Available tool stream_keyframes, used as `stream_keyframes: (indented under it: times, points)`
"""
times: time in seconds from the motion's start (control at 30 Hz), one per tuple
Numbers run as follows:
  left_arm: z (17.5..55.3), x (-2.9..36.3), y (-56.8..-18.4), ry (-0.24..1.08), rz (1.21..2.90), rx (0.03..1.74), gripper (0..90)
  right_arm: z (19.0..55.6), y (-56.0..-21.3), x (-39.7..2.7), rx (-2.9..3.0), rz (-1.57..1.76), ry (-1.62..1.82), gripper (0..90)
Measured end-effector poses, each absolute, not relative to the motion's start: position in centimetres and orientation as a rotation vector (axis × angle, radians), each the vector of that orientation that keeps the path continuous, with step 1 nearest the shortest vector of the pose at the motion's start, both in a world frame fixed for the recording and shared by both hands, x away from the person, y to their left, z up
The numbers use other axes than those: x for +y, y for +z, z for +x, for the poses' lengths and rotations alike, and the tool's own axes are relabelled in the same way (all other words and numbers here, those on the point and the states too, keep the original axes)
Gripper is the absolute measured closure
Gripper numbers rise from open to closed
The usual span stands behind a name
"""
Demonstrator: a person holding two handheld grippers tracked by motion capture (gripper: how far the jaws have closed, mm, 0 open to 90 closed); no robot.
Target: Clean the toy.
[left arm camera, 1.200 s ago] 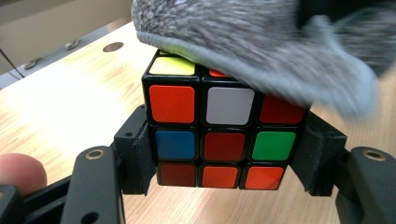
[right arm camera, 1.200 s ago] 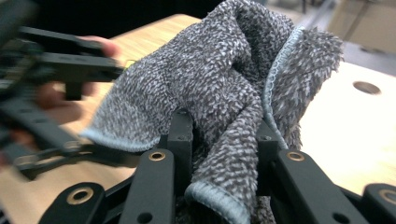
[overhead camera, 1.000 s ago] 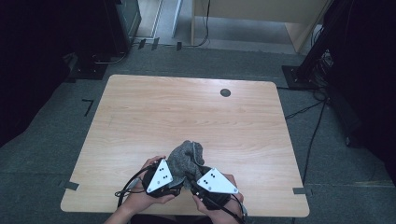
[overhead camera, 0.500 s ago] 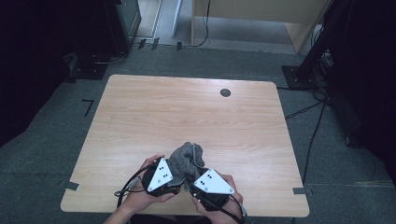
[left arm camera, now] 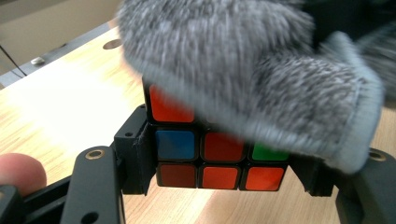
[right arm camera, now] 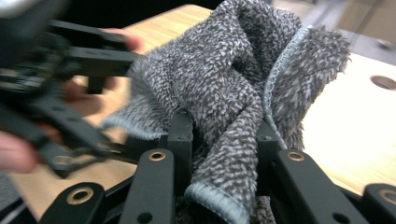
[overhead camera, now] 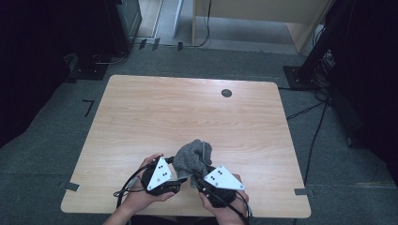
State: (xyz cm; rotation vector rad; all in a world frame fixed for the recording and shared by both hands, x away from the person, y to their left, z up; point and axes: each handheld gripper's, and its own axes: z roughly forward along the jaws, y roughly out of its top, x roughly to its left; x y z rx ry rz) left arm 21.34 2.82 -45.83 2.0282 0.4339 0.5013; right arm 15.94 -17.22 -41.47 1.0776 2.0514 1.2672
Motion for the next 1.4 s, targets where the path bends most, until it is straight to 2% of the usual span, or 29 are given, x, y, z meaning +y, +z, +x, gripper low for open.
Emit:
stream_keyframes:
  times: [0.13,0.43,0.67,0.87,1.03,1.4]
  points:
    - [21.0,2.4,-46.0,0.503,2.035,0.410,33.9,15.4,-41.2,-16.2,2.070,1.025,1.288,69.5]
    - [22.0,3.6,-45.5,0.508,2.002,0.480,33.9,16.7,-42.1,-18.3,1.996,1.156,1.280,70.1]
    - [21.7,3.1,-45.9,0.500,2.029,0.457,33.9,15.3,-42.1,-15.7,2.040,1.033,1.309,70.2]
    - [20.9,2.6,-45.9,0.507,2.031,0.381,34.0,16.1,-41.8,-17.2,1.974,1.114,1.332,70.1]
    - [21.9,3.6,-45.4,0.506,1.986,0.478,33.9,16.7,-42.2,-18.5,1.951,1.177,1.291,70.1]
    - [21.1,2.3,-46.2,0.484,2.033,0.429,34.0,15.5,-42.2,-16.4,1.981,1.062,1.319,70.3]
